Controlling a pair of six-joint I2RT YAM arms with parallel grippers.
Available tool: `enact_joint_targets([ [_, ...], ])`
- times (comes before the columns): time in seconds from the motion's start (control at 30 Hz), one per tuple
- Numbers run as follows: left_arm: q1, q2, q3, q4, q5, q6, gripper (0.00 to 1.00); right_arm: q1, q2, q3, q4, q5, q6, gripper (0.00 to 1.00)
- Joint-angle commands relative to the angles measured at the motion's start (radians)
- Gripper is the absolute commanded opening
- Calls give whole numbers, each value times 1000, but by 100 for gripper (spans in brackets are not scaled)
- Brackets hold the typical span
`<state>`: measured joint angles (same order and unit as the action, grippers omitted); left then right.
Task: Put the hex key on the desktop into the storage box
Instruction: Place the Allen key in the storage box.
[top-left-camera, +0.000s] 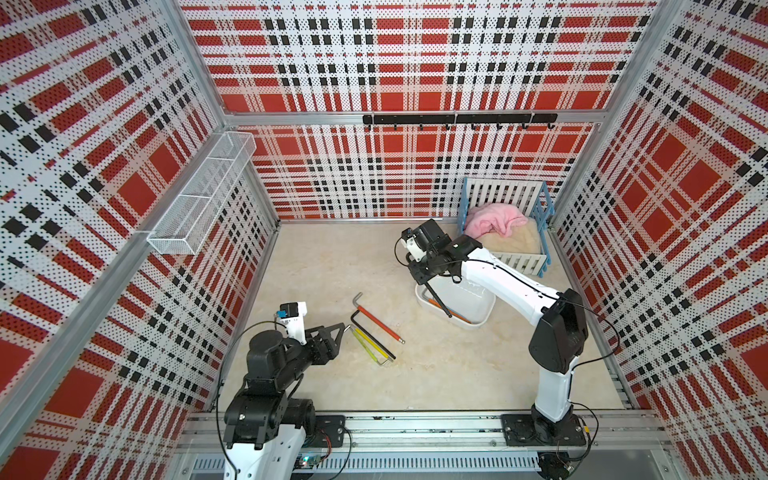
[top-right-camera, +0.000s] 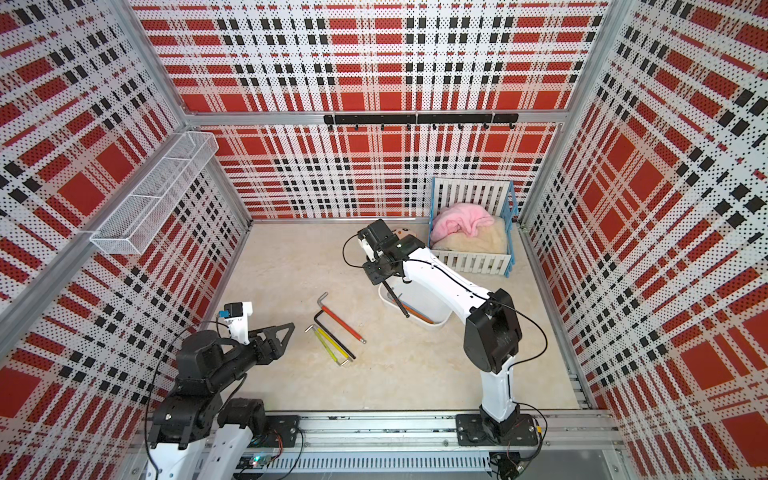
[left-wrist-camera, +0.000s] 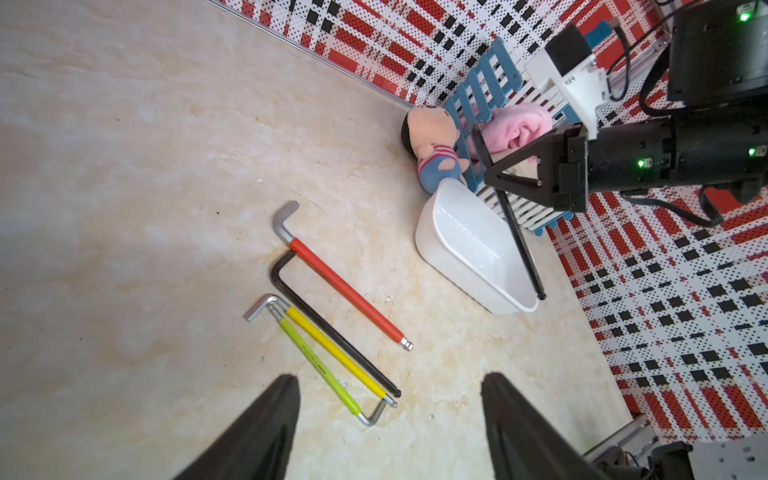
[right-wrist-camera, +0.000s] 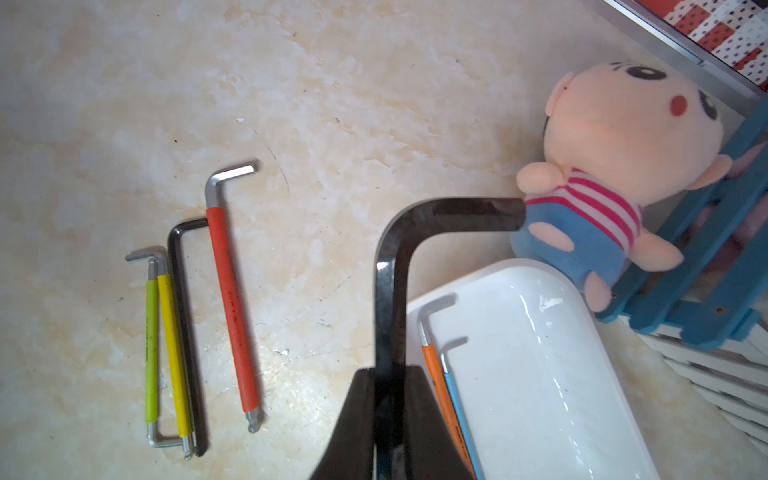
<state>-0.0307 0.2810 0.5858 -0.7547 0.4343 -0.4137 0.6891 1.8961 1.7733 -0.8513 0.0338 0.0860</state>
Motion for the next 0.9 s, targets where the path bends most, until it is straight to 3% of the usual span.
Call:
enact_joint_targets([
  [0.0,12,0,-6,20,15,18,75,-39,-81,-43,35,-48,-112,0],
  [0.23,12,-18,-7,22,21,23,74,-96,-186,-251,152,-22,-341,0],
  [0.47,18,-23,-6,23,13,18,74,-137,-189,-357,239,-39,-456,0],
  [0.87,26,-26,-7,24,11,15,74,-145,-121,-392,301,-79,-479,0],
])
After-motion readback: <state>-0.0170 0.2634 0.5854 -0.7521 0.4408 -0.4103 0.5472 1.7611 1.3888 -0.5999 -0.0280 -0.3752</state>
